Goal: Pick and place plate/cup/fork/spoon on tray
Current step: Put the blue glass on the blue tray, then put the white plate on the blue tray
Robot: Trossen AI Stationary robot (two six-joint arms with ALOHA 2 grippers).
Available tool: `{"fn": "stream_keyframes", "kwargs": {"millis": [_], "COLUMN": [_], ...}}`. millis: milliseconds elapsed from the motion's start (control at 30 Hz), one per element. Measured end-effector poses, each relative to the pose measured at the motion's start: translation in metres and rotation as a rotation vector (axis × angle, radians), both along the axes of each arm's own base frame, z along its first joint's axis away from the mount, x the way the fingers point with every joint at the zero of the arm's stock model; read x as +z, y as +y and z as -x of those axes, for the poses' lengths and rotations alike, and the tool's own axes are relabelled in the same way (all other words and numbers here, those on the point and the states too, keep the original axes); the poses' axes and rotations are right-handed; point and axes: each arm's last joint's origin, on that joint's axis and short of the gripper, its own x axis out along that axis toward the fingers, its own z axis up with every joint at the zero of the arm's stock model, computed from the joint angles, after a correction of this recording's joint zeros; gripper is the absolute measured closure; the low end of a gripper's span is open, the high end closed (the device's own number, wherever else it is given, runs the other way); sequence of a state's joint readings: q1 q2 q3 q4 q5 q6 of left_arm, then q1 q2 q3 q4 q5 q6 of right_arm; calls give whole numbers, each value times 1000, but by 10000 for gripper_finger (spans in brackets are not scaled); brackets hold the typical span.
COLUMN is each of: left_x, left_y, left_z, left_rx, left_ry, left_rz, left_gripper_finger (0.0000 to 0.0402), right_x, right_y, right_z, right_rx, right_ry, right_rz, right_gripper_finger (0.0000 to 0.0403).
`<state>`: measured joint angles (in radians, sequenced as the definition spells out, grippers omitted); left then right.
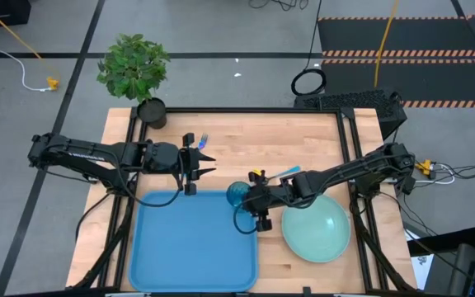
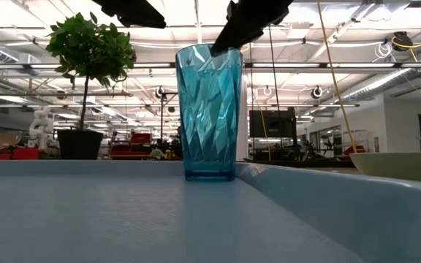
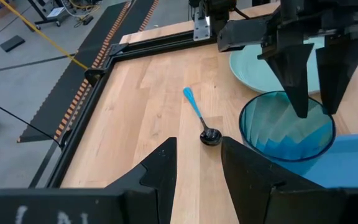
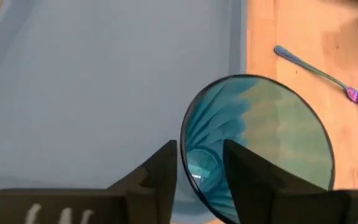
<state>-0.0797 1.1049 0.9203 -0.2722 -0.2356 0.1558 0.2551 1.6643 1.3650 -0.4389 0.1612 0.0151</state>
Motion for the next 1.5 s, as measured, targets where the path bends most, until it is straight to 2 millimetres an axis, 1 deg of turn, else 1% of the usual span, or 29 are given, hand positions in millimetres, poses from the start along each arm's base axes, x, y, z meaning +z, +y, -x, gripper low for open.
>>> {"fn": "stream_keyframes", "kwargs": {"millis": [133,267,400,600,800,967,1067,1300,1400,1500], "left_x": [0,0,-1,-1,-1,-1,-1,1,4,2], "left_y": [0,0,0,-3,-16,-30,-40,-62,-69,-76], "left_z": [0,0,0,1,2,4,6,10,11,8], "left_rx": [0,0,4,12,-16,-36,-25,-14,-39,-49], "left_ry": [1,5,8,1,-7,-14,-22,-65,-97,-108], "left_rz": [0,1,12,57,115,180,203,206,215,211], "left_gripper_finger": [273,273,273,273,273,273,273,273,273,273], "right_x": [11,24,39,43,36,32,28,1,-14,-28], "right_y": [0,3,11,29,56,84,103,145,160,171], "right_z": [5,13,26,52,76,93,104,123,128,132], "right_rx": [-6,-8,-6,-107,-193,-249,-254,-279,-290,-307], "right_ry": [-37,-72,-105,-42,74,100,116,199,234,267], "right_rz": [-18,-44,-76,-78,-158,-240,-281,-295,-281,-259], "right_gripper_finger": [249,232,227,228,228,229,229,229,229,229]}}
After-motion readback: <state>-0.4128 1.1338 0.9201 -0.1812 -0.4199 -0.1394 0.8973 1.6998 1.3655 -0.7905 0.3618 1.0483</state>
